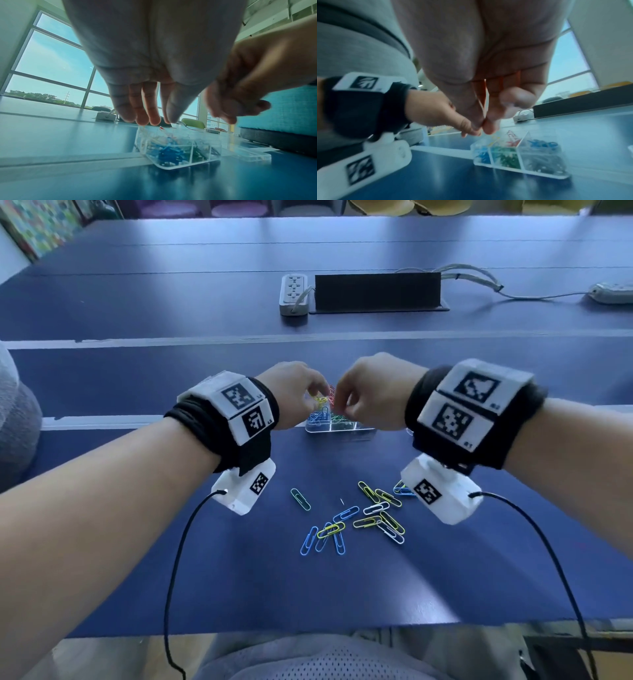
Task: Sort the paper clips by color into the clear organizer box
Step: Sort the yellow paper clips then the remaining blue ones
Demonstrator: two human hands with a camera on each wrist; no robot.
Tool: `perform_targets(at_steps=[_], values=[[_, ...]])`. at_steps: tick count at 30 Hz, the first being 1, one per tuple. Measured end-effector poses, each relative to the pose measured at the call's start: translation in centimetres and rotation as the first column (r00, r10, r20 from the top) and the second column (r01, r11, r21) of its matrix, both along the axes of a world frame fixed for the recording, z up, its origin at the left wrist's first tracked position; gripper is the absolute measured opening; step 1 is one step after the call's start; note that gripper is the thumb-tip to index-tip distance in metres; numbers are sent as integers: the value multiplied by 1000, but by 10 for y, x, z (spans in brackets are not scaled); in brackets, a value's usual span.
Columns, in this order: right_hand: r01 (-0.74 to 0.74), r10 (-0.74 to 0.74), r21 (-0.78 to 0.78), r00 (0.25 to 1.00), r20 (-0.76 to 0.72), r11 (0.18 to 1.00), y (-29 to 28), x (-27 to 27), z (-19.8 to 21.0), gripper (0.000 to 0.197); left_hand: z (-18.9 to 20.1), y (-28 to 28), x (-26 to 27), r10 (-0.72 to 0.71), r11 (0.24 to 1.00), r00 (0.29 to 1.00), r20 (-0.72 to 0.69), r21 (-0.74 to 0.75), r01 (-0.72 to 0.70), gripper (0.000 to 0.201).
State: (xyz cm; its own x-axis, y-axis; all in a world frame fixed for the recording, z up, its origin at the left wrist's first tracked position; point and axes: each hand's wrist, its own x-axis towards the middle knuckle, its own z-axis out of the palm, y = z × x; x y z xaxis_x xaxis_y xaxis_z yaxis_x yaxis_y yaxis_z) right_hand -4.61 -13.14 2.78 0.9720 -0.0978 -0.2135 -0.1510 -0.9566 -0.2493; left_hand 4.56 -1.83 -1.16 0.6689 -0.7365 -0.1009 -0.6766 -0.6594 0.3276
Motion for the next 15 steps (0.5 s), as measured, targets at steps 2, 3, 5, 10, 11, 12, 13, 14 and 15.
perform_targets(at_steps=[2, 3, 5, 10, 11, 12, 13, 14, 15], values=[[-131, 130, -54, 991, -28, 990, 17, -9, -7, 17, 2, 3, -1, 4, 999, 1000, 12, -35, -4, 26], [-199, 196, -84, 979, -52, 976, 29, -14, -11, 14, 3, 4, -2, 12, 999, 1000, 7, -42, -11, 25], [-313, 302, -139, 949, -95, 940, 54, -20, -18, 13, 4, 7, -4, 25, 999, 1000, -4, -25, -26, 24], [-409, 384, -135, 906, -176, 903, 81, -19, -33, 33, 0, 18, -7, 64, 997, 996, 56, 31, -66, 21], [-413, 385, -132, 902, -194, 901, 82, -20, -34, 33, -1, 20, -8, 74, 996, 996, 57, 38, -77, 23], [-416, 387, -128, 899, -204, 900, 83, -20, -35, 32, -1, 21, -9, 83, 995, 995, 53, 49, -86, 28], [-407, 376, -128, 902, -212, 904, 83, -20, -37, 32, -2, 23, -9, 94, 993, 995, 42, 68, -96, 35], [-404, 372, -124, 902, -218, 906, 83, -21, -37, 30, -3, 24, -10, 106, 990, 994, 26, 95, -108, 42], [-388, 356, -117, 906, -228, 914, 81, -21, -36, 25, -3, 24, -10, 117, 985, 993, 9, 124, -117, 49]])
